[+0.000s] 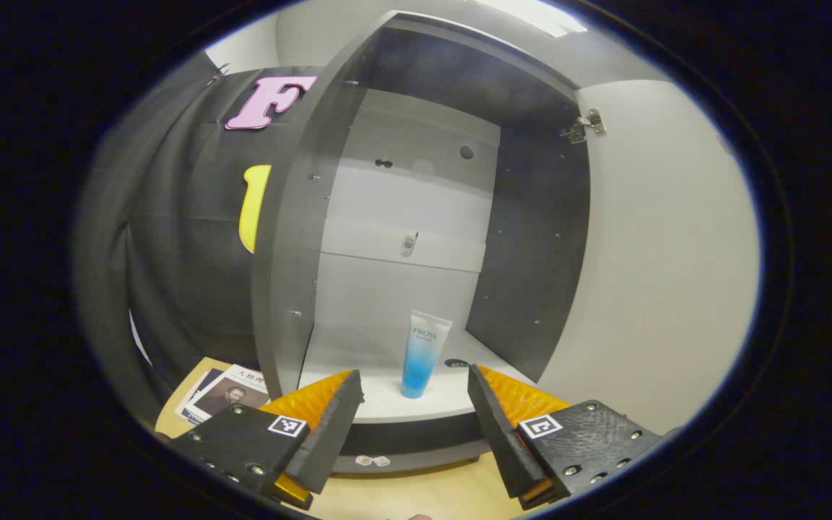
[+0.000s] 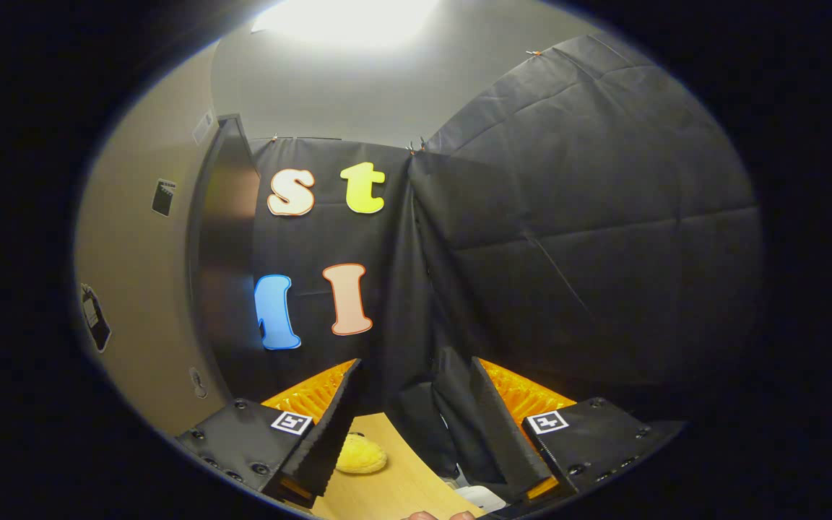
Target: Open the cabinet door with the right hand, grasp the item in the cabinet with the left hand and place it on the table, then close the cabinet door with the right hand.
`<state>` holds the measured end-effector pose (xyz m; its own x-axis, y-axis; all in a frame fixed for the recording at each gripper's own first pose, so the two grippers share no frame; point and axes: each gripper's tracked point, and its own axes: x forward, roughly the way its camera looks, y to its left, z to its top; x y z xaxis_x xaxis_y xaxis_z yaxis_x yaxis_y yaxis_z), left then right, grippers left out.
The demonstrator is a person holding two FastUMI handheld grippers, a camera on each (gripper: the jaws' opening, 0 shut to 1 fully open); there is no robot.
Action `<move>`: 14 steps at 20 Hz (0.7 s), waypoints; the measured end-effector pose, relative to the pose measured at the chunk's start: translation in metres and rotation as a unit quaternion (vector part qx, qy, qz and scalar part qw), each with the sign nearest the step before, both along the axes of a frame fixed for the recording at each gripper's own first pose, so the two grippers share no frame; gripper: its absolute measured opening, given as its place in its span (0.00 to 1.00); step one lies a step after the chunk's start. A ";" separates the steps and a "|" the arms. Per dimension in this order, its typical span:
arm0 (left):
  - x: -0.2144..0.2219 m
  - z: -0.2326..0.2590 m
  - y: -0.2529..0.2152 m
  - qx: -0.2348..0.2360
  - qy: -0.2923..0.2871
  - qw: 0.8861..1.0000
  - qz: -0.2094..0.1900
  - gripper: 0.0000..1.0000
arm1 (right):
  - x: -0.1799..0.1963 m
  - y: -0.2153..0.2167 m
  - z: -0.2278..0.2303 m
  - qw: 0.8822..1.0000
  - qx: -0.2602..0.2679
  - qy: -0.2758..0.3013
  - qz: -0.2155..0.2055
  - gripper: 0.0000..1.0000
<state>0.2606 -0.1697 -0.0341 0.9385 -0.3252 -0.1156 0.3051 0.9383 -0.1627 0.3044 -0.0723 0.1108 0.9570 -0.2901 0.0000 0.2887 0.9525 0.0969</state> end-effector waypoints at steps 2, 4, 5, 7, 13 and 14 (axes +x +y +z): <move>0.018 -0.003 -0.011 0.004 -0.003 1.000 -0.001 0.91 | 0.008 -0.008 -0.009 1.000 0.012 0.008 -0.004 0.93; 0.033 -0.008 -0.017 0.013 -0.009 1.000 -0.001 0.91 | 0.011 -0.010 -0.019 1.000 0.024 0.017 -0.004 0.93; 0.043 -0.012 -0.021 0.018 -0.007 1.000 0.000 0.94 | 0.015 -0.015 -0.025 0.999 0.029 0.020 -0.001 0.93; 0.061 -0.019 -0.029 0.019 -0.005 1.000 -0.001 0.91 | 0.021 -0.018 -0.036 0.999 0.034 0.031 0.003 0.93; 0.093 -0.036 -0.042 0.024 -0.001 1.000 -0.006 0.91 | 0.040 -0.014 -0.061 0.997 0.032 0.060 0.022 0.93; 0.098 -0.037 -0.044 0.026 -0.003 1.000 -0.005 0.89 | 0.043 -0.013 -0.063 0.997 0.029 0.064 0.025 0.93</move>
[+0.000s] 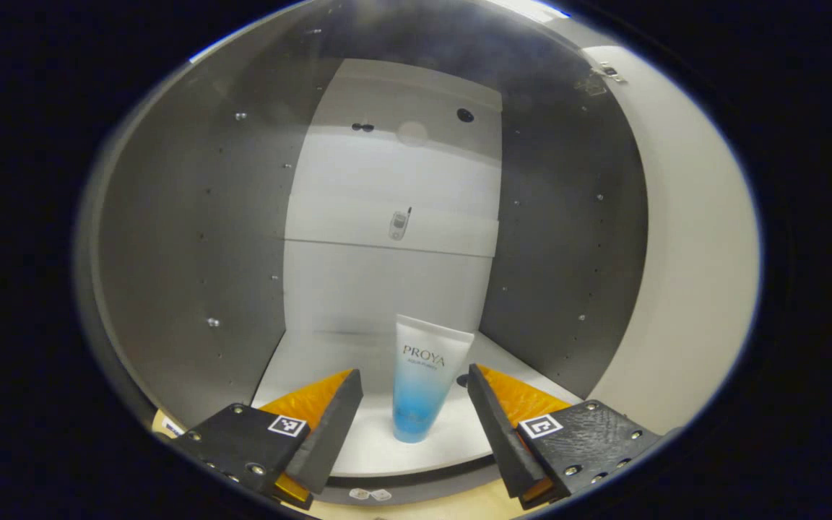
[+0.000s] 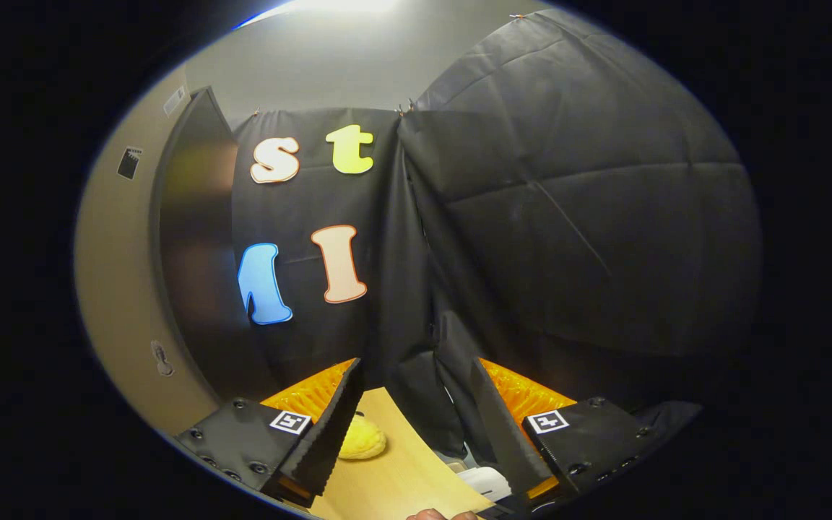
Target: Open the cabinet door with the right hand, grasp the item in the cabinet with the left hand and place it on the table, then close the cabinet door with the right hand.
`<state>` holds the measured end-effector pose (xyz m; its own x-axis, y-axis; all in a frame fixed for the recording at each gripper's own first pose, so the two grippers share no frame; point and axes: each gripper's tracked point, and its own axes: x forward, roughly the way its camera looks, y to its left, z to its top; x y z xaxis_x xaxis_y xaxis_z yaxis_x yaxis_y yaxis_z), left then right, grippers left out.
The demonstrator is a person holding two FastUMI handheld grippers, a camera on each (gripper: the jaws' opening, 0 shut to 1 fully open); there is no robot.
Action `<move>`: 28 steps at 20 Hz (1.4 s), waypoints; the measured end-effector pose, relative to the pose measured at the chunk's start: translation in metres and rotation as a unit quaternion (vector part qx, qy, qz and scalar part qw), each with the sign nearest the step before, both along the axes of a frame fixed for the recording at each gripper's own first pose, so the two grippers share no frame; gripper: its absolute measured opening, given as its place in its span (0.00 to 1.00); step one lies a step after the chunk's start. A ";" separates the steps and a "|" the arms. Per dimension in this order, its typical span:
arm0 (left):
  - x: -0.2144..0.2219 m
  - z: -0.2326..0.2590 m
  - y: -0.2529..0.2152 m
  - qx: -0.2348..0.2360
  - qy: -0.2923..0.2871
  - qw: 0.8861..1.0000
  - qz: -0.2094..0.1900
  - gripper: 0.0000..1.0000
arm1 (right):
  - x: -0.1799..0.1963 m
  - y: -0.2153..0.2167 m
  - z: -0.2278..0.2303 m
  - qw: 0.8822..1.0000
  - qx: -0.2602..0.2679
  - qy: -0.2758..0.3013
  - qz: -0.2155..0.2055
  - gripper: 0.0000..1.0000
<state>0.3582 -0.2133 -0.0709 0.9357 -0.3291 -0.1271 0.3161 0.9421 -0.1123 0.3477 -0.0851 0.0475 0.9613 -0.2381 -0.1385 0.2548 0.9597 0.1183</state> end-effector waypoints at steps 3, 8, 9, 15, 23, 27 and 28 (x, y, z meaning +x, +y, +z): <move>0.012 -0.007 -0.008 -0.012 -0.003 1.000 -0.003 0.91 | 0.007 -0.002 -0.009 1.000 -0.005 0.009 0.003 0.93; 0.028 -0.017 -0.009 0.016 -0.006 1.000 0.011 0.79 | 0.014 -0.003 -0.013 1.000 0.007 0.013 0.007 0.93; 0.028 -0.018 -0.008 0.021 -0.007 1.000 0.014 0.68 | 0.014 -0.005 -0.015 1.000 0.006 0.014 0.006 0.93; 0.027 -0.021 -0.006 0.032 -0.008 0.999 0.026 0.46 | 0.015 -0.010 -0.022 1.000 0.015 0.021 0.011 0.93; 0.003 -0.012 -0.010 0.054 -0.031 0.998 0.015 0.39 | 0.030 -0.001 -0.019 0.999 0.014 0.011 0.038 0.93; -0.017 0.002 -0.004 0.052 -0.040 0.998 0.003 0.39 | 0.020 0.003 -0.018 0.999 0.007 0.008 0.035 0.93; -0.024 0.008 -0.002 0.049 -0.044 0.998 -0.003 0.41 | 0.015 0.002 -0.017 1.000 0.002 0.007 0.029 0.93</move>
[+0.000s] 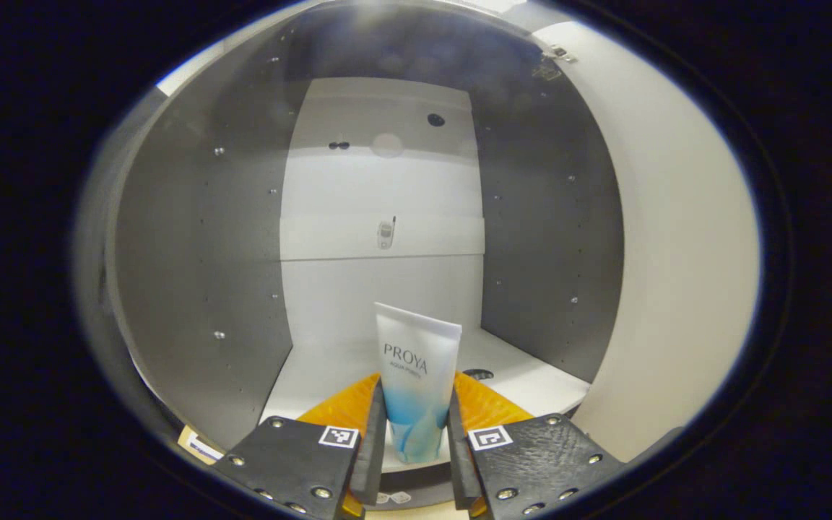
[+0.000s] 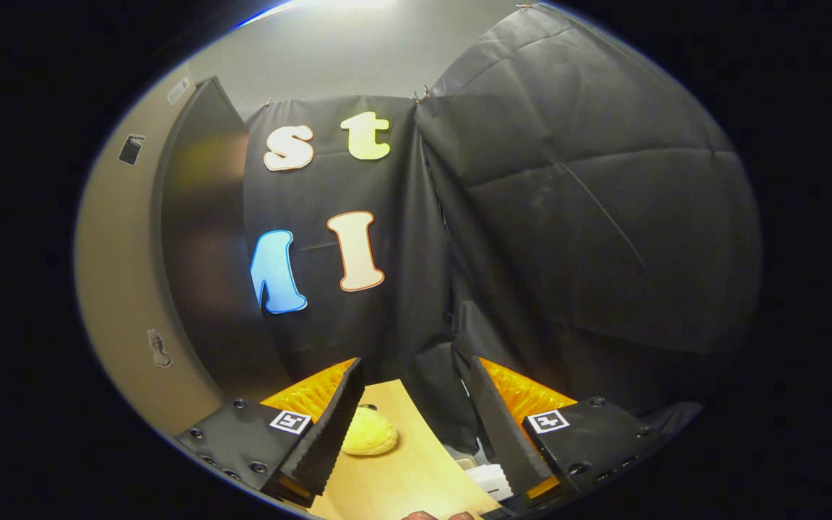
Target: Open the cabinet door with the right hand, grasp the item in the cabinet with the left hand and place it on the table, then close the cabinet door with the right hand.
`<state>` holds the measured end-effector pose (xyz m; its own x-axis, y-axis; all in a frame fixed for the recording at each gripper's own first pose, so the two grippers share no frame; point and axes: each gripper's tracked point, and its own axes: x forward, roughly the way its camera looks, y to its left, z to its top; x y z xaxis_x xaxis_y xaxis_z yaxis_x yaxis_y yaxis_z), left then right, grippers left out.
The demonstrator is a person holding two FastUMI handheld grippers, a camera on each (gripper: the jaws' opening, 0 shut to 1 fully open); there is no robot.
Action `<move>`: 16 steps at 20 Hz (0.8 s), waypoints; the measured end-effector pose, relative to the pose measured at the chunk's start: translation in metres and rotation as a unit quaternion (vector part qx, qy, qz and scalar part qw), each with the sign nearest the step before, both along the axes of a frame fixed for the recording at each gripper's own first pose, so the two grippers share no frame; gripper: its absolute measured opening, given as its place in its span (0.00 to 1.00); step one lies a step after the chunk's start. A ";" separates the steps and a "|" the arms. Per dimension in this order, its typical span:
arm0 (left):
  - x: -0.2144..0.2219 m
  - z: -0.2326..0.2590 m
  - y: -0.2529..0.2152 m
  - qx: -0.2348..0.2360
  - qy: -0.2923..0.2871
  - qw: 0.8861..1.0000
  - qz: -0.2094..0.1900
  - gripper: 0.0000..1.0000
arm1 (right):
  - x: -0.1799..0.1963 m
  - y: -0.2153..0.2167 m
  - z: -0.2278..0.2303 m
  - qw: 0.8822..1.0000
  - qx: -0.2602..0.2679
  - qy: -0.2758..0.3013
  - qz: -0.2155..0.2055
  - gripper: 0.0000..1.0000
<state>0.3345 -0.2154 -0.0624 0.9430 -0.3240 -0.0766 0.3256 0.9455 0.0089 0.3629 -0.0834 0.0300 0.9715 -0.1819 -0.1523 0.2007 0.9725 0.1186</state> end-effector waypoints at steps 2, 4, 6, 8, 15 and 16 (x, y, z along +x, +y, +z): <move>-0.020 0.011 0.007 -0.001 -0.005 1.000 -0.011 0.39 | -0.012 -0.003 0.002 1.000 0.000 -0.001 -0.015 0.93; -0.038 0.023 0.015 -0.003 -0.012 1.000 -0.020 0.39 | -0.025 -0.003 0.008 1.000 0.005 -0.005 -0.021 0.90; -0.056 0.031 0.024 -0.008 -0.016 0.999 -0.028 0.39 | -0.040 -0.010 0.014 0.999 -0.006 -0.013 -0.039 0.90; -0.074 0.040 0.031 -0.011 -0.020 0.999 -0.036 0.39 | -0.057 -0.012 0.022 0.998 -0.012 -0.022 -0.052 0.93; -0.129 0.029 0.064 0.005 -0.027 0.999 -0.042 0.38 | -0.110 -0.010 0.029 0.996 -0.012 -0.032 -0.079 0.90; -0.136 0.021 0.069 0.009 -0.023 0.999 -0.041 0.38 | -0.115 -0.010 0.029 0.996 -0.010 -0.031 -0.081 0.90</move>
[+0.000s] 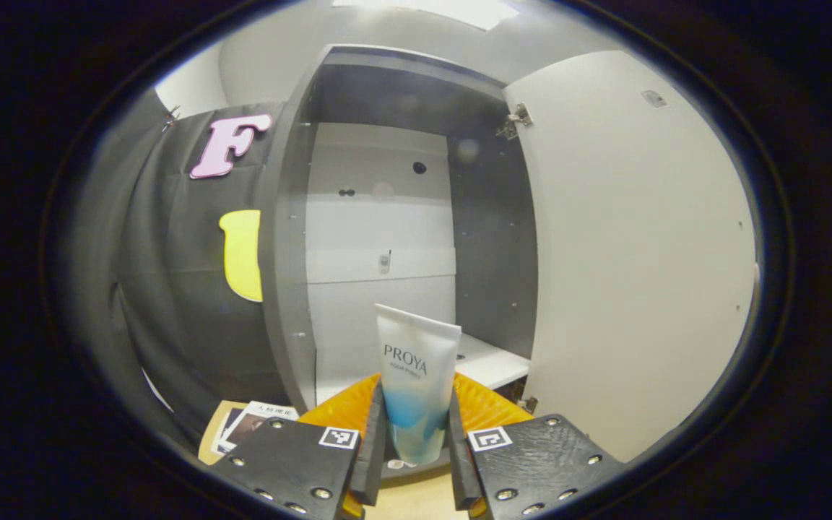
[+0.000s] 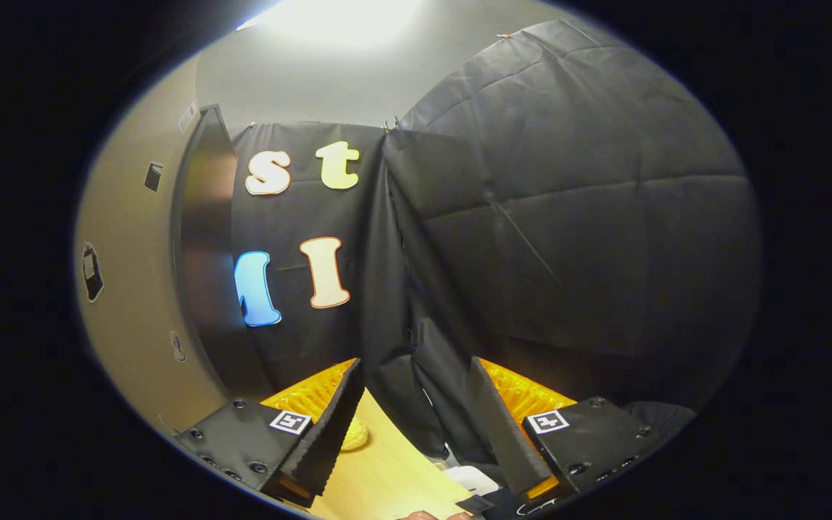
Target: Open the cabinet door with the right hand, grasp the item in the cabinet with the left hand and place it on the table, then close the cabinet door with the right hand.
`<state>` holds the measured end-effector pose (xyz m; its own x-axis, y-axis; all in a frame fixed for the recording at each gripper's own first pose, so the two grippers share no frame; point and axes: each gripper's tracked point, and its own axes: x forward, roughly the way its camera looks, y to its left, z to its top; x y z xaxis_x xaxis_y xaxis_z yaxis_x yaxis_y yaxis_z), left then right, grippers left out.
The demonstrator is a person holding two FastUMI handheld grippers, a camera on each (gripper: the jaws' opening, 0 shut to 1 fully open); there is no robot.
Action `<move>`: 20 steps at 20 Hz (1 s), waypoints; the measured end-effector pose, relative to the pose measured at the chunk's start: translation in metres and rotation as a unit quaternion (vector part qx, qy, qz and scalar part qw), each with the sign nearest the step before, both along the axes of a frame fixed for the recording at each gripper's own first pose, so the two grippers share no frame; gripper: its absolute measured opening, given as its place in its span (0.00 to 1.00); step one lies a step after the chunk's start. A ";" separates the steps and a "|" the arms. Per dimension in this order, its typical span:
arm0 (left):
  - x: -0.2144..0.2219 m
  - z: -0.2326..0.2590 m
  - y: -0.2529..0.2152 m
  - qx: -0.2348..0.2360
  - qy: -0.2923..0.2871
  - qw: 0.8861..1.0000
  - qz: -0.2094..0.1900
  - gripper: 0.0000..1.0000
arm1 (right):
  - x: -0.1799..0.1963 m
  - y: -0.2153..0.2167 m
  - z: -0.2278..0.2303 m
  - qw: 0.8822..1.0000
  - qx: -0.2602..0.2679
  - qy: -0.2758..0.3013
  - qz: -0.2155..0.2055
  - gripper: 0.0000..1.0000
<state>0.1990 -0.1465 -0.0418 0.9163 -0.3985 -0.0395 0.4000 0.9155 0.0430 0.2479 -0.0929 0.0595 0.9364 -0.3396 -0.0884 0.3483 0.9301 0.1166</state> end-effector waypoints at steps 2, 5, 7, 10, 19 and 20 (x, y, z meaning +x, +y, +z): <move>-0.015 -0.020 0.008 0.006 0.009 1.000 0.002 0.38 | -0.013 0.003 -0.001 1.000 0.001 0.001 -0.002 0.90; -0.033 -0.054 0.020 0.007 0.030 1.000 0.008 0.38 | -0.028 0.005 -0.001 1.000 0.000 0.002 -0.008 0.90; -0.042 -0.077 0.027 0.006 0.040 0.999 0.011 0.38 | -0.037 0.010 -0.001 1.000 -0.001 0.001 -0.008 0.90; -0.050 -0.105 0.038 -0.005 0.049 0.999 0.020 0.39 | -0.046 0.017 -0.001 1.000 0.003 0.000 -0.006 0.90; -0.072 -0.213 0.060 -0.027 0.079 0.995 0.055 0.38 | -0.056 0.040 -0.012 1.000 0.015 0.018 0.011 0.90; -0.079 -0.230 0.056 -0.031 0.089 0.994 0.057 0.41 | -0.056 0.041 -0.007 1.000 0.013 0.014 0.013 0.90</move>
